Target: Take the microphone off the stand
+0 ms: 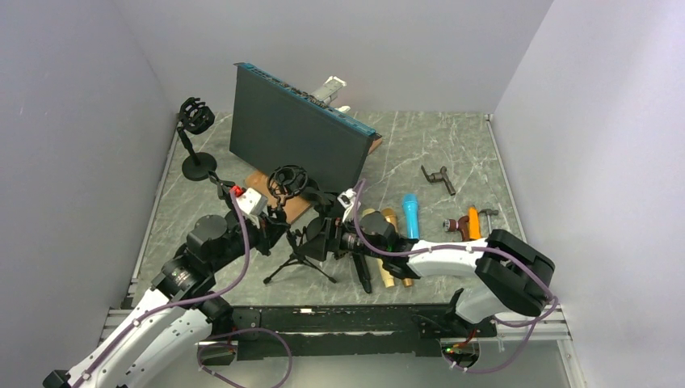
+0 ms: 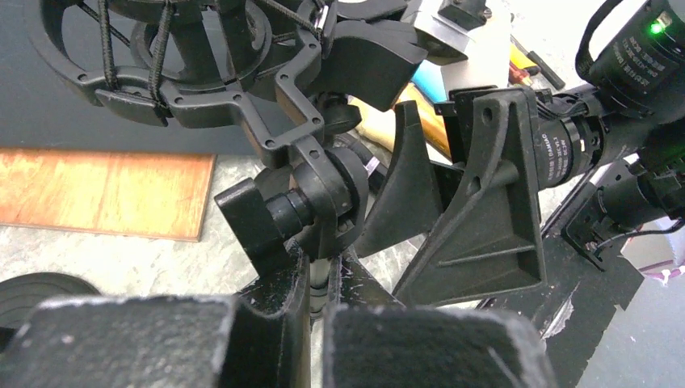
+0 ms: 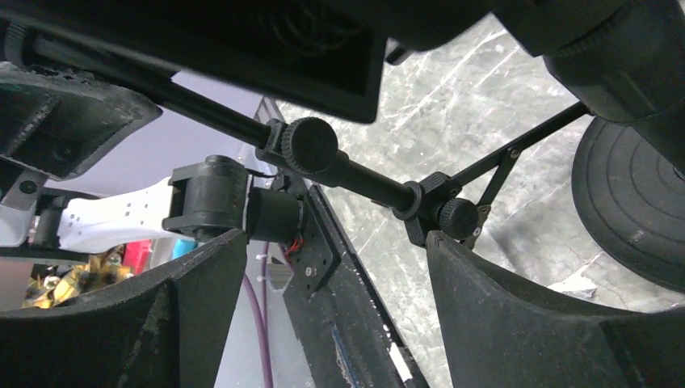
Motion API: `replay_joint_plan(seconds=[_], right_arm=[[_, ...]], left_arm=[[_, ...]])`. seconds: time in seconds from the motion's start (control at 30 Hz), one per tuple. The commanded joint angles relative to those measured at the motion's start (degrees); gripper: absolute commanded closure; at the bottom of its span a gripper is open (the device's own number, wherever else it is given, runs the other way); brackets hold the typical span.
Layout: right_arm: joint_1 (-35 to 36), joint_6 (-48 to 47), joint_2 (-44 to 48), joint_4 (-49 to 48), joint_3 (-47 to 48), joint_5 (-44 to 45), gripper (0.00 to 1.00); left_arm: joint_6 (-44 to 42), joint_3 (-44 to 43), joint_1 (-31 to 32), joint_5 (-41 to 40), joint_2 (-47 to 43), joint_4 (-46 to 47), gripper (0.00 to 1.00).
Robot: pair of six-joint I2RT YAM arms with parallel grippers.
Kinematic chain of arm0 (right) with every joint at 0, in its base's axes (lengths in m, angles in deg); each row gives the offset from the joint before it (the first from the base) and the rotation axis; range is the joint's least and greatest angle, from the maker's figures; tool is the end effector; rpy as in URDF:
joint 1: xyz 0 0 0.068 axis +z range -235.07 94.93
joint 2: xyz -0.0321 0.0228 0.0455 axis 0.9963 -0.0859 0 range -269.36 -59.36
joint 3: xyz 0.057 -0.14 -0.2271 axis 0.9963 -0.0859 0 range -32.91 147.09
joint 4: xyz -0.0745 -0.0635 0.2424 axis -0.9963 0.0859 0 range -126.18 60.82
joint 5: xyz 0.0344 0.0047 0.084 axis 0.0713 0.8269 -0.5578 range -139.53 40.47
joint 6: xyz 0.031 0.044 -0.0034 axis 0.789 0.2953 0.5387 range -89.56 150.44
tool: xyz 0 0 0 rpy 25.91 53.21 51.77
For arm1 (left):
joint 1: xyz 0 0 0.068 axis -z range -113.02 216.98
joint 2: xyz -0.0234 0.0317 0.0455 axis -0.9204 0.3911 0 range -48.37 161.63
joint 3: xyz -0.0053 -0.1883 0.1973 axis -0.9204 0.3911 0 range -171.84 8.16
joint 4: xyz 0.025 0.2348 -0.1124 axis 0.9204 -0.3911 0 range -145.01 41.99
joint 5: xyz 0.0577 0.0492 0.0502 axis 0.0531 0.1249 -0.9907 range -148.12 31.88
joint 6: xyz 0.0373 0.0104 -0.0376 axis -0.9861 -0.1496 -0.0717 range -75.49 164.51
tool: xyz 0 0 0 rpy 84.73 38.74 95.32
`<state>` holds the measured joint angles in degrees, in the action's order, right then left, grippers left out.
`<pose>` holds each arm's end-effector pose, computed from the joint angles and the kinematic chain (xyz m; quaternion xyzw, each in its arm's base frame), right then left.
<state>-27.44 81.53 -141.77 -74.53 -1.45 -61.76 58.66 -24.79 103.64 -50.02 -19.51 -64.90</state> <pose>0.1501 0.2509 0.1990 -0.1108 0.7709 0.5538 0.2947 0.1058 -0.0849 0.2940 0.1953 0.7560 -0.3169 0.5385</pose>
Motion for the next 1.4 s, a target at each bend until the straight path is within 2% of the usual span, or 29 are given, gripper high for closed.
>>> replay_joint_plan(seconds=[0.0, 0.17, 0.23, 0.3, 0.4, 0.43, 0.53, 0.6, 0.7, 0.9, 1.07, 1.17, 1.27, 1.37], right_arm=[[-0.2, 2.7, 0.8, -5.9, -1.4, -1.4, 0.17], [-0.3, 0.0, 2.5, -1.9, -3.0, -0.7, 0.14], [-0.3, -2.9, 3.0, 0.0, -3.8, -0.6, 0.14], [0.8, -9.1, 4.2, 6.1, -2.8, 1.1, 0.15], [3.8, -18.3, 5.0, 14.2, -1.7, 5.8, 0.14], [4.9, -20.5, 4.7, 15.4, -1.5, 6.2, 0.14], [9.0, -24.8, 2.8, 17.6, -0.6, 8.7, 0.19], [12.4, -27.1, -0.1, 18.7, 0.6, 12.9, 0.30], [19.5, -30.4, -4.7, 19.4, 2.6, 24.7, 0.39], [25.1, -32.8, -11.8, 19.3, 7.2, 36.1, 0.44], [25.7, -34.0, -10.0, 23.3, 9.8, 37.6, 0.43], [25.7, -34.6, -6.2, 22.2, 8.0, 37.3, 0.43], [25.7, -34.4, -4.1, 20.1, 4.4, 38.3, 0.53], [25.7, -33.8, -4.7, 20.9, 4.4, 38.1, 0.56]], left_arm=[[0.6, 0.4, 0.3, 7.4, -0.4, 2.6, 1.00], [-0.6, -2.0, 0.3, 9.6, 2.5, -1.1, 0.98], [-0.4, -3.0, 0.3, 8.7, 3.3, -3.1, 0.87], [0.2, -4.0, 0.3, 7.6, 3.8, -4.3, 0.72], [-0.1, -5.4, 0.3, 8.8, 4.9, -4.8, 0.59], [-0.6, -6.1, 0.3, 9.4, 5.2, -5.5, 0.50], [-0.8, -8.0, 0.3, 8.9, 5.1, -8.5, 0.41], [-0.6, -8.7, 0.3, 8.4, 3.9, -9.9, 0.41], [-1.4, -9.0, 0.3, 7.3, 1.6, -11.8, 0.40], [-2.7, -12.7, 0.3, 3.9, -2.9, -18.9, 0.39], [-2.5, -16.2, 0.3, 0.4, -4.5, -22.2, 0.37], [-2.2, -18.0, 0.3, -1.4, -4.4, -22.3, 0.37], [-1.7, -19.5, 0.3, -3.7, -4.1, -22.7, 0.37], [-1.4, -21.2, 0.3, -4.6, -4.1, -23.1, 0.37]])
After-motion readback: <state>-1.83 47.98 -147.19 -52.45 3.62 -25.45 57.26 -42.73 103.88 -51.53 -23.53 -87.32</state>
